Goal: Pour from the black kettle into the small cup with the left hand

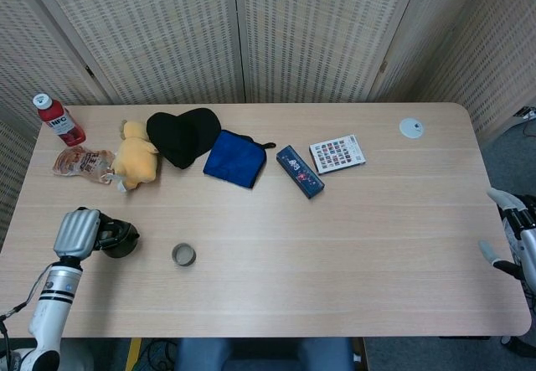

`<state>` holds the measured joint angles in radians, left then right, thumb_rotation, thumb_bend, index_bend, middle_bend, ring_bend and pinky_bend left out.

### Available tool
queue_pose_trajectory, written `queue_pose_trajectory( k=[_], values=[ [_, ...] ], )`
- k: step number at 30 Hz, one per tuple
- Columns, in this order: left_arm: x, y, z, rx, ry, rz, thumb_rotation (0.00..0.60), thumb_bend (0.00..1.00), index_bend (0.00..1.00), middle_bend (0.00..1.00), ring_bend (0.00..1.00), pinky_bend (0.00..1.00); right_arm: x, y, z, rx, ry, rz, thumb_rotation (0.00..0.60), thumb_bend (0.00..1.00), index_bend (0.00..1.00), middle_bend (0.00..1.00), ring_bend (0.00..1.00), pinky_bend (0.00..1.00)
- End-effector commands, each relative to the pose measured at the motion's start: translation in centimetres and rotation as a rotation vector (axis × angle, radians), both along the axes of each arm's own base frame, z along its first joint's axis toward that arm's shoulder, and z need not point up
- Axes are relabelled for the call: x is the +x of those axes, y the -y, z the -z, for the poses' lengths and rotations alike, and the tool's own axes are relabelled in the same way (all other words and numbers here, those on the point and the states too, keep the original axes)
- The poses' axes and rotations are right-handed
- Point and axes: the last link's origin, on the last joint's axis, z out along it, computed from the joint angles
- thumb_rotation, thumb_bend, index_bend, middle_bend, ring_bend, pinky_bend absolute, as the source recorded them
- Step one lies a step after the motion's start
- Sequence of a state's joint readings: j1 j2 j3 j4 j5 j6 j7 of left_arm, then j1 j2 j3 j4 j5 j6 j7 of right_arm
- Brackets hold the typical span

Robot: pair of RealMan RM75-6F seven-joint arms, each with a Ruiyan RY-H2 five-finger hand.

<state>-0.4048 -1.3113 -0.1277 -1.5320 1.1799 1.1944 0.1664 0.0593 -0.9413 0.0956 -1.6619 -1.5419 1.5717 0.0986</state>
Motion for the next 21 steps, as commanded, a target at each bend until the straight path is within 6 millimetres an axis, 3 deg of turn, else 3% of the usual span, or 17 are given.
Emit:
queue_pose_trajectory(
  k=[1, 21],
  values=[
    [0.2, 0.1, -0.2, 0.004, 0.003, 0.013, 0.226, 0.32, 1.0, 1.0, 0.98, 0.4, 0.0, 0.0, 0.0, -0.001, 0.0, -0.001, 0.6, 0.24, 0.17, 0.21, 0.17, 0.17],
    [3.6, 0.9, 0.4, -0.051, -0.001, 0.151, 0.248, 0.34, 1.0, 1.0, 0.98, 0.41, 0.5, -0.1, -0.7, -0.019, -0.012, -0.004, 0.6, 0.24, 0.17, 0.21, 0.17, 0.17]
  ],
)
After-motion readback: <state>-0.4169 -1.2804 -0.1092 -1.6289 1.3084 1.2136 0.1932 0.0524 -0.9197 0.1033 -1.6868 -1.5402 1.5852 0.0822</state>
